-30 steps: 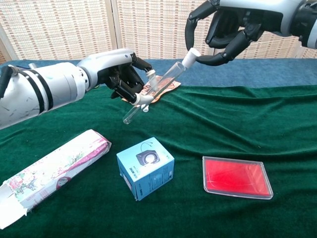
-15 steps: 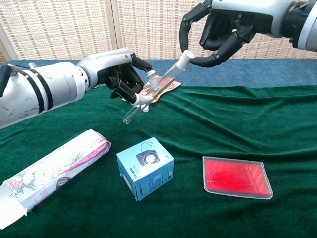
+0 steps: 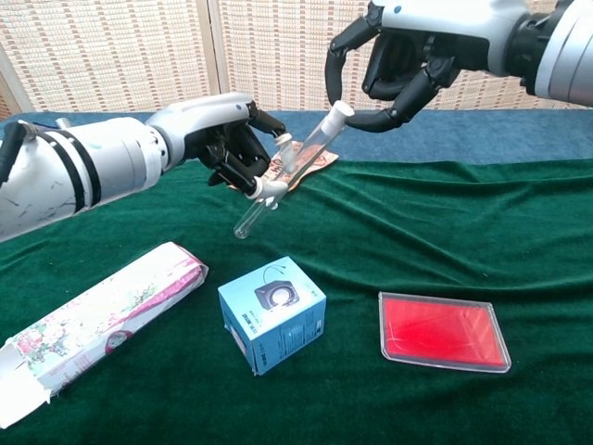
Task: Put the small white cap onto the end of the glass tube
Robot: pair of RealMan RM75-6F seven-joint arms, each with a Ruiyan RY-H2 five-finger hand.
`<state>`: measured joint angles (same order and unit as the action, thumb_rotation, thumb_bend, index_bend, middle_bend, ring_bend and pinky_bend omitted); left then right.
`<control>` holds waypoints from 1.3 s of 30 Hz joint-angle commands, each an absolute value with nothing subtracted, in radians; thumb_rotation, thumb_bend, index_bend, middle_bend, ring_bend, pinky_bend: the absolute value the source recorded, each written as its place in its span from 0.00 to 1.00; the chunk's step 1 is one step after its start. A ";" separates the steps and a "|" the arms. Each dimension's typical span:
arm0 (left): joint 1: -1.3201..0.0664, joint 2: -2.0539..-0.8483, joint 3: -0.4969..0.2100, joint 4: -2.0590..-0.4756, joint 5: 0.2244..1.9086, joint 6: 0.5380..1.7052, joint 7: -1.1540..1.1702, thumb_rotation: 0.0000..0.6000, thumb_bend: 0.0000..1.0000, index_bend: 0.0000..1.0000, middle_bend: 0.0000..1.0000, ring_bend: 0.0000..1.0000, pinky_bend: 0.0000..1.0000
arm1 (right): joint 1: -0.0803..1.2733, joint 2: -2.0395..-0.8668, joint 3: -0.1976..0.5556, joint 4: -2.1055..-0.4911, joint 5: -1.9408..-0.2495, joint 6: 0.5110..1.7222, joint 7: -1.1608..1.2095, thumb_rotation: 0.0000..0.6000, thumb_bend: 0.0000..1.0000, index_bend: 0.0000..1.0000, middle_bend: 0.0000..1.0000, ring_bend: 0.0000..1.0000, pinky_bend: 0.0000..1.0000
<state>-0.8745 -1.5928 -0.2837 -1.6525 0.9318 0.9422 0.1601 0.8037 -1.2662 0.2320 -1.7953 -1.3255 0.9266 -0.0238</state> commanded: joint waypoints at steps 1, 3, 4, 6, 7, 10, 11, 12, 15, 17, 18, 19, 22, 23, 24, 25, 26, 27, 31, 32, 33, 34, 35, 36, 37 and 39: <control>-0.875 -1.593 -0.284 -1.653 0.931 0.943 0.161 1.00 0.63 0.68 0.88 0.80 0.84 | 0.808 -1.272 0.232 -1.791 -1.320 0.923 -0.028 1.00 0.57 0.73 0.99 1.00 1.00; -0.876 -1.593 -0.283 -1.653 0.930 0.943 0.162 1.00 0.63 0.68 0.88 0.80 0.84 | 0.811 -1.276 0.231 -1.788 -1.317 0.921 -0.032 1.00 0.57 0.73 0.99 1.00 1.00; -0.876 -1.594 -0.282 -1.653 0.930 0.943 0.162 1.00 0.63 0.68 0.88 0.80 0.84 | 0.813 -1.278 0.231 -1.787 -1.314 0.919 -0.034 1.00 0.56 0.73 0.99 1.00 1.00; -0.876 -1.594 -0.282 -1.653 0.929 0.943 0.162 1.00 0.63 0.68 0.88 0.80 0.84 | 0.815 -1.281 0.231 -1.784 -1.311 0.918 -0.036 1.00 0.57 0.73 0.99 1.00 1.00; -0.876 -1.594 -0.282 -1.652 0.928 0.943 0.162 1.00 0.63 0.68 0.88 0.80 0.84 | 0.816 -1.283 0.231 -1.783 -1.309 0.918 -0.037 1.00 0.57 0.73 0.99 1.00 1.00; -0.877 -1.594 -0.281 -1.650 0.927 0.942 0.162 1.00 0.63 0.68 0.88 0.80 0.84 | 0.818 -1.287 0.230 -1.778 -1.306 0.918 -0.040 1.00 0.57 0.73 0.99 1.00 1.00; -0.877 -1.594 -0.280 -1.649 0.926 0.942 0.162 1.00 0.63 0.68 0.88 0.80 0.84 | 0.818 -1.289 0.229 -1.777 -1.306 0.919 -0.041 1.00 0.57 0.73 0.99 1.00 1.00; -0.877 -1.595 -0.280 -1.648 0.926 0.941 0.162 1.00 0.63 0.68 0.88 0.80 0.84 | 0.819 -1.289 0.228 -1.774 -1.307 0.918 -0.040 1.00 0.57 0.73 0.99 1.00 1.00; -0.876 -1.595 -0.278 -1.644 0.926 0.941 0.160 1.00 0.63 0.68 0.88 0.80 0.84 | 0.820 -1.291 0.226 -1.768 -1.313 0.916 -0.030 1.00 0.57 0.63 0.99 1.00 1.00; -0.876 -1.596 -0.276 -1.640 0.927 0.942 0.162 1.00 0.63 0.68 0.88 0.80 0.84 | 0.820 -1.293 0.225 -1.762 -1.319 0.918 -0.021 1.00 0.57 0.52 0.99 1.00 1.00; -0.876 -1.597 -0.275 -1.637 0.927 0.942 0.162 1.00 0.63 0.68 0.88 0.80 0.84 | 0.820 -1.293 0.225 -1.760 -1.321 0.919 -0.018 1.00 0.57 0.45 0.99 1.00 1.00; -0.876 -1.599 -0.274 -1.634 0.926 0.942 0.163 1.00 0.63 0.68 0.88 0.80 0.84 | 0.820 -1.296 0.224 -1.757 -1.323 0.920 -0.013 1.00 0.57 0.39 0.99 1.00 1.00; -0.876 -1.605 -0.270 -1.625 0.926 0.943 0.164 1.00 0.63 0.68 0.88 0.80 0.84 | 0.821 -1.302 0.220 -1.752 -1.324 0.915 -0.008 1.00 0.57 0.25 0.99 1.00 1.00; -0.876 -1.606 -0.269 -1.622 0.926 0.944 0.167 1.00 0.63 0.68 0.88 0.80 0.84 | 0.822 -1.304 0.219 -1.751 -1.325 0.914 -0.006 1.00 0.57 0.22 0.99 1.00 1.00; -0.876 -1.607 -0.268 -1.618 0.928 0.945 0.171 1.00 0.63 0.68 0.88 0.80 0.84 | 0.822 -1.305 0.218 -1.750 -1.326 0.914 -0.005 1.00 0.57 0.19 0.99 1.00 1.00; -0.877 -1.608 -0.266 -1.615 0.928 0.946 0.173 1.00 0.63 0.68 0.88 0.80 0.84 | 0.822 -1.307 0.218 -1.748 -1.327 0.916 -0.004 1.00 0.57 0.16 0.99 1.00 1.00; -0.877 -1.608 -0.266 -1.614 0.928 0.946 0.175 1.00 0.63 0.68 0.88 0.80 0.84 | 0.821 -1.310 0.219 -1.747 -1.329 0.921 -0.003 1.00 0.57 0.15 0.99 1.00 1.00; -0.877 -1.608 -0.264 -1.612 0.928 0.945 0.176 1.00 0.63 0.68 0.88 0.80 0.84 | 0.820 -1.314 0.219 -1.746 -1.330 0.925 0.002 1.00 0.57 0.13 0.99 1.00 1.00; -0.876 -1.611 -0.254 -1.598 0.940 0.951 0.193 1.00 0.63 0.68 0.88 0.80 0.84 | 0.816 -1.313 0.218 -1.746 -1.335 0.931 0.017 1.00 0.57 0.10 0.99 1.00 1.00; -0.876 -1.610 -0.251 -1.593 0.944 0.954 0.199 1.00 0.63 0.68 0.88 0.80 0.84 | 0.813 -1.309 0.218 -1.749 -1.337 0.935 0.021 1.00 0.57 0.10 0.99 1.00 1.00; -0.876 -1.608 -0.247 -1.587 0.949 0.958 0.208 1.00 0.63 0.68 0.88 0.80 0.84 | 0.808 -1.303 0.218 -1.752 -1.340 0.942 0.023 1.00 0.57 0.10 0.99 1.00 1.00; -0.875 -1.605 -0.241 -1.578 0.955 0.964 0.222 1.00 0.63 0.68 0.88 0.80 0.84 | 0.801 -1.292 0.219 -1.757 -1.343 0.953 0.023 1.00 0.57 0.10 0.99 1.00 1.00; -0.874 -1.602 -0.237 -1.570 0.958 0.968 0.233 1.00 0.63 0.68 0.88 0.80 0.84 | 0.794 -1.282 0.219 -1.762 -1.344 0.962 0.022 1.00 0.57 0.10 0.99 1.00 1.00; -0.873 -1.600 -0.232 -1.562 0.958 0.972 0.244 1.00 0.63 0.68 0.88 0.79 0.84 | 0.787 -1.272 0.219 -1.767 -1.344 0.971 0.021 1.00 0.57 0.10 0.99 1.00 1.00; -0.873 -1.598 -0.226 -1.551 0.955 0.972 0.260 1.00 0.63 0.68 0.88 0.79 0.84 | 0.777 -1.258 0.218 -1.774 -1.345 0.983 0.020 1.00 0.57 0.10 0.99 1.00 1.00; -0.873 -1.600 -0.215 -1.528 0.945 0.974 0.289 1.00 0.63 0.68 0.88 0.79 0.84 | 0.758 -1.234 0.212 -1.781 -1.344 0.999 0.018 1.00 0.57 0.10 0.99 1.00 1.00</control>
